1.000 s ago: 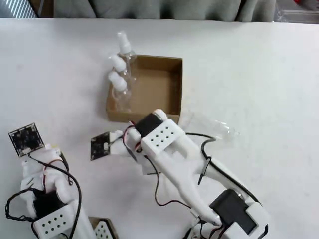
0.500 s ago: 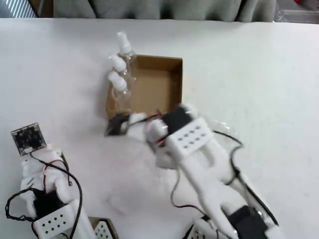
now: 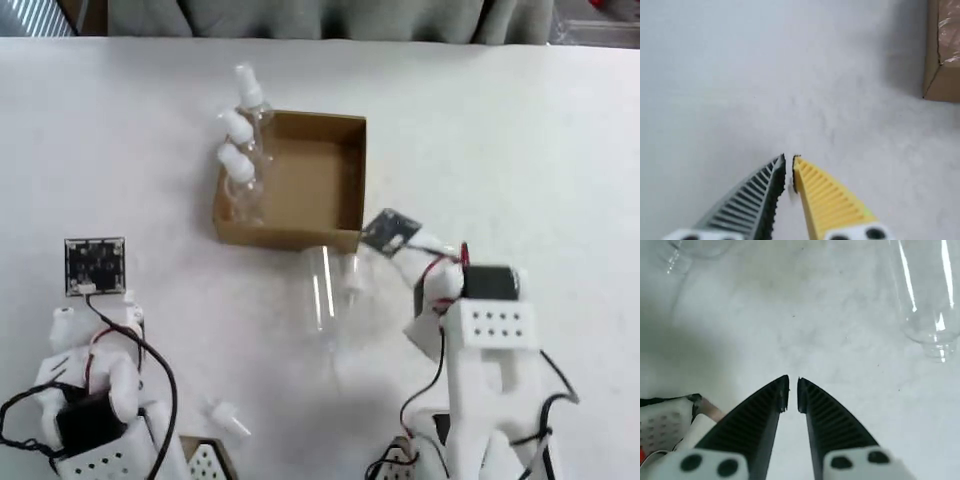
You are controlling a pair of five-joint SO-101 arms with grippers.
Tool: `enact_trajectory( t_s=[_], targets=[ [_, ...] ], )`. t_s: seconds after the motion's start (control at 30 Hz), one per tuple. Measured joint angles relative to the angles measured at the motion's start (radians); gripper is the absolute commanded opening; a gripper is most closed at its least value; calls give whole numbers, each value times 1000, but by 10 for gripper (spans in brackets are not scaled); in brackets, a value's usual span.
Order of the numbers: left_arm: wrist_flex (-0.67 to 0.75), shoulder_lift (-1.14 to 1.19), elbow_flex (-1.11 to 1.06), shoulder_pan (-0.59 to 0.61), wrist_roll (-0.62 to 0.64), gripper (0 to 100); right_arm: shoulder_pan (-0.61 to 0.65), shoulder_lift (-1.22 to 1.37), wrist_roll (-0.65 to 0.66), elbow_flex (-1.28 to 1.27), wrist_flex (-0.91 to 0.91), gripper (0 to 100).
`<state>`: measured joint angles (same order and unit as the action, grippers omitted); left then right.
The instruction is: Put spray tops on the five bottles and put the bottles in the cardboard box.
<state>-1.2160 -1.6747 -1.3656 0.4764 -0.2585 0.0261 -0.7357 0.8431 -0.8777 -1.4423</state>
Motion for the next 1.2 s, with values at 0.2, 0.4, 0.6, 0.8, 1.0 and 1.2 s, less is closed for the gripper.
enact_trajectory(
  t_s=[0.2, 0.4, 0.6, 0.8, 1.0, 1.2],
  targets=[
    [17, 31, 28, 78, 0, 38, 169, -147, -49, -104, 40, 16],
    [117, 318, 137, 141, 0, 38, 381, -238, -160, -106, 49, 16],
    [176, 698, 313, 195, 51, 38, 614, -227, -385, -106, 161, 15],
    [239, 973, 413, 247, 64, 38, 856, -150, -514, -106, 253, 18],
    [308, 1105, 460, 276, 66, 38, 1031, -112, -555, -110, 284, 37],
    [321, 1186, 499, 284, 66, 38, 1198, -40, -618, -114, 402, 177]
  ],
)
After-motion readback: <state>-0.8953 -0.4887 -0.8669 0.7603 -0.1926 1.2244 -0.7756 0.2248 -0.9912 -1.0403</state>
